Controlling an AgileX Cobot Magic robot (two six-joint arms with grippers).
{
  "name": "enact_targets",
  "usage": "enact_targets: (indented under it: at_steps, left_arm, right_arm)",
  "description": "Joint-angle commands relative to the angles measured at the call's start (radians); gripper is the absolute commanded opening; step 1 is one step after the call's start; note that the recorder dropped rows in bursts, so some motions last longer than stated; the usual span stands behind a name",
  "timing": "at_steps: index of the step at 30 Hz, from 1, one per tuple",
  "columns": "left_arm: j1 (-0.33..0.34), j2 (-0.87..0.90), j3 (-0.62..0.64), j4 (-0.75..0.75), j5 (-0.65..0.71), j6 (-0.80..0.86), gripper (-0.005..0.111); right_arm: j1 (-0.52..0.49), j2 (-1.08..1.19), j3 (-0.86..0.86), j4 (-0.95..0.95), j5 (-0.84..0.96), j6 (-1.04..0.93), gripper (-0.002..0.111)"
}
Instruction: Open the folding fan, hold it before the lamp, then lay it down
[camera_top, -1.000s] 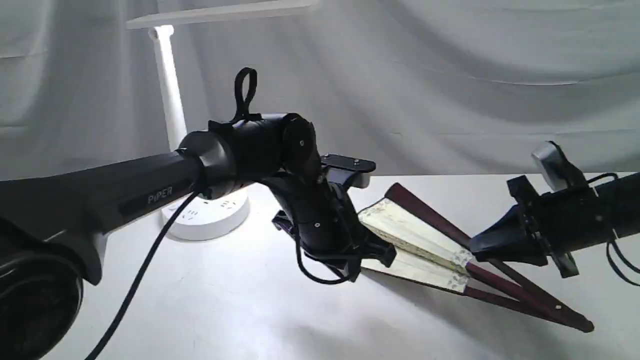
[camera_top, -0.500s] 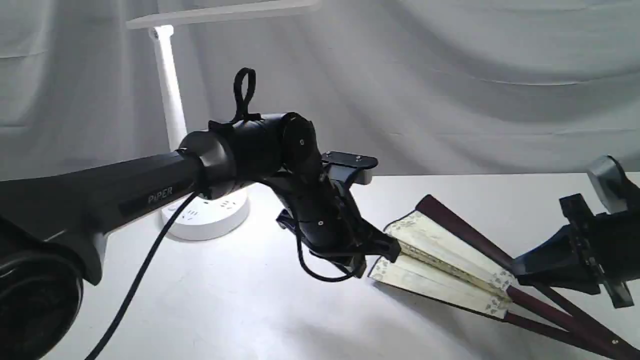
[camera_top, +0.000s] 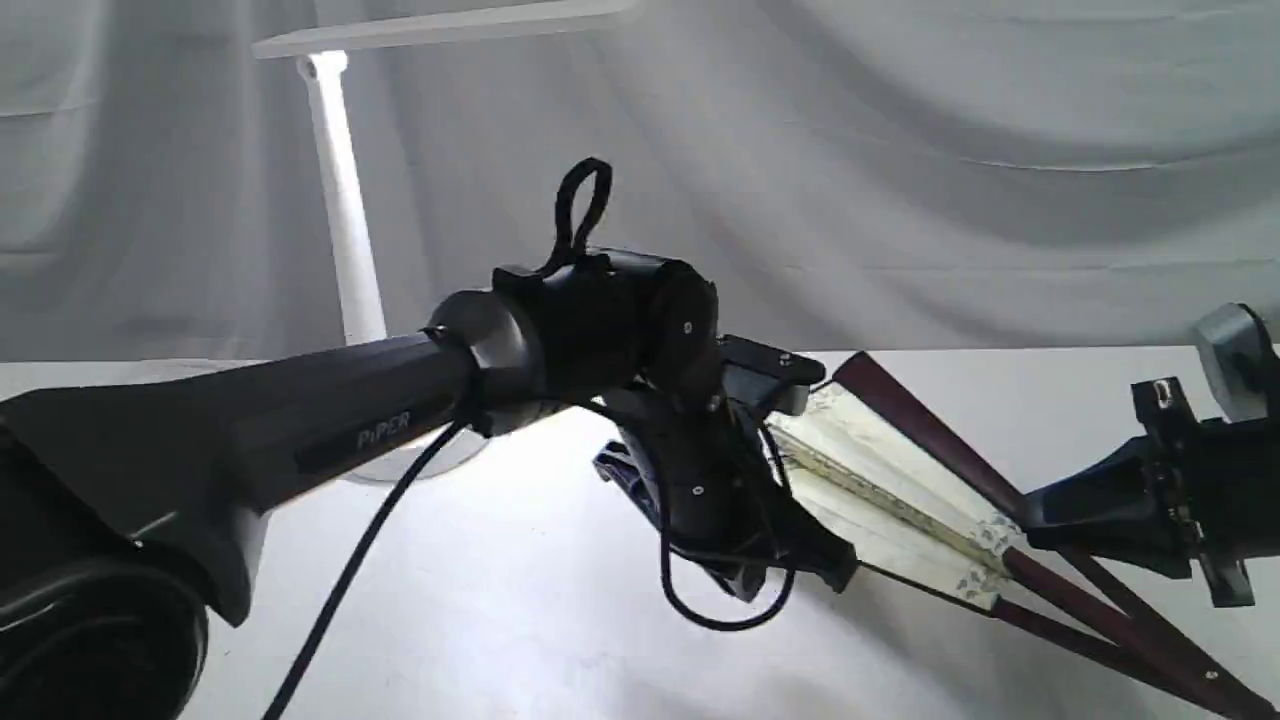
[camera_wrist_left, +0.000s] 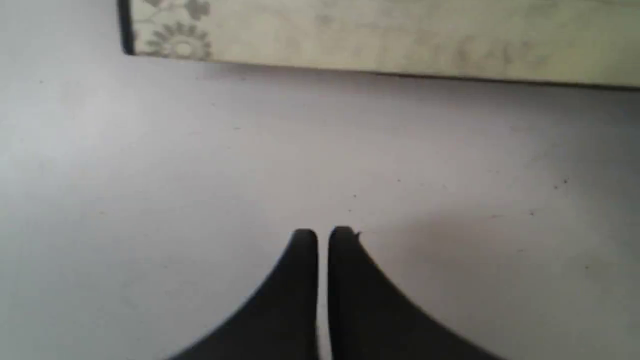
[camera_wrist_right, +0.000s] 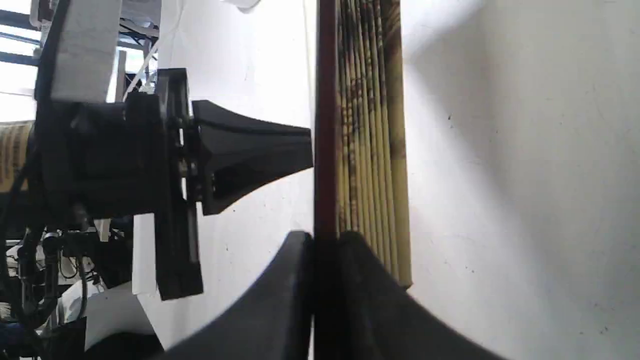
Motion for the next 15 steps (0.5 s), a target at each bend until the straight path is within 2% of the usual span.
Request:
enact_targets:
  at_steps: [1,6,12,15]
  left_arm:
    - [-0.012,-0.017,-0.003,0.005,-0.011,-0.013,0.000]
    - [-0.012,-0.067,0.040,0.016,-0.042,-0.010,0.000]
    - [-0.012,-0.203,0.248,0.013,-0.264,-0.010,0.000]
    - [-0.012,-0.257,0.384,0.003,-0.436,0.000,0.000]
  right_arm:
    - [-0.004,-0.013,0.003,0.024,0.009,-0.014,0.000]
    - [-0.004,-0.013,0.003,0.062,0.009,-0.023,0.000]
    - [-0.004,-0.013,0.003,0.080,0.009,-0.023,0.000]
    - [-0.004,-0.013,0.003,0.082,0.009,-0.023,0.000]
